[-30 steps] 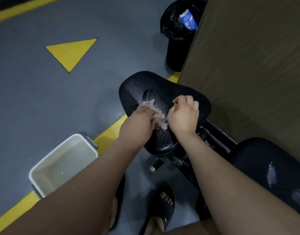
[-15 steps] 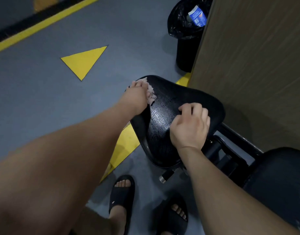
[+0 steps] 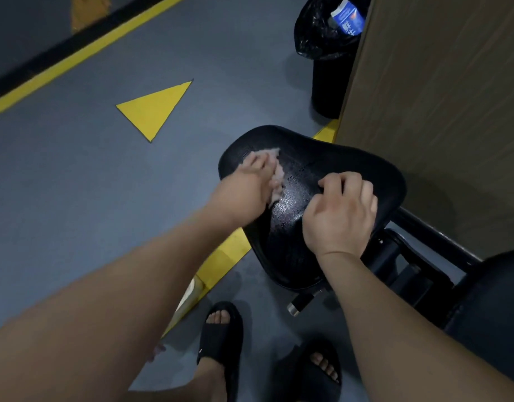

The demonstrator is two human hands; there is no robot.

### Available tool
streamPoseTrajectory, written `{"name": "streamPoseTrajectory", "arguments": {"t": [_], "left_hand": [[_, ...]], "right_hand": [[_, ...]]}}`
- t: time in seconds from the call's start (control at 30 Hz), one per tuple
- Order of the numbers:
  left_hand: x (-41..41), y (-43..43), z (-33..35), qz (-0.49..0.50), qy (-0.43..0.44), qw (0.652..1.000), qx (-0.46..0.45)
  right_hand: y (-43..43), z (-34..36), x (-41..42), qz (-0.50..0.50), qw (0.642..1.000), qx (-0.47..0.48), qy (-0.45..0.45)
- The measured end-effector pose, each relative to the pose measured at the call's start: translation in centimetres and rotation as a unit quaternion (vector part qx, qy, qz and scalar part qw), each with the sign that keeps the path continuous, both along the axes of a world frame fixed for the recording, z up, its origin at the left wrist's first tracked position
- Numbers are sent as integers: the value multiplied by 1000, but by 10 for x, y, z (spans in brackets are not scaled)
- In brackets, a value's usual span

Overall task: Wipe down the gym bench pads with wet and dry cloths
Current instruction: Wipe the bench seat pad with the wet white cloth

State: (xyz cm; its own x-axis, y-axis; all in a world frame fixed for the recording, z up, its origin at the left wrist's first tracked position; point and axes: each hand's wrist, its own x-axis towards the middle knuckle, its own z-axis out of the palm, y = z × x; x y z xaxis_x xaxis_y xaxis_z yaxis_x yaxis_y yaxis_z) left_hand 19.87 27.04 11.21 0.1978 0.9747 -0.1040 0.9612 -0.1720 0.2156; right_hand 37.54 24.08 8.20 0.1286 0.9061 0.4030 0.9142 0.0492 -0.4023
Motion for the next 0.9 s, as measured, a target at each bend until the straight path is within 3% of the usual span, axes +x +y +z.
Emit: {"name": "streamPoseTrajectory", "arguments": {"t": [0.17, 0.33, 0.47, 0.57, 0.7, 0.9], "left_hand": [[-12, 43, -9, 119, -30, 992, -32], [6, -18, -13, 99, -87, 991, 30], [-9, -16, -14, 83, -75, 994, 8], [-25, 32, -9, 144, -45, 988, -34], [-40, 62, -13, 223, -87, 967, -84], [10, -18, -16, 234, -136, 963, -11]], "right_hand": [[2, -2, -2, -11, 1000, 3, -8], [2, -1, -2, -16, 1000, -1, -14], [3, 0, -3, -18, 1000, -5, -18], [4, -1, -3, -19, 1000, -5, -20], [5, -2, -3, -20, 1000, -8, -20], [4, 0, -3, -17, 1000, -8, -18]]}}
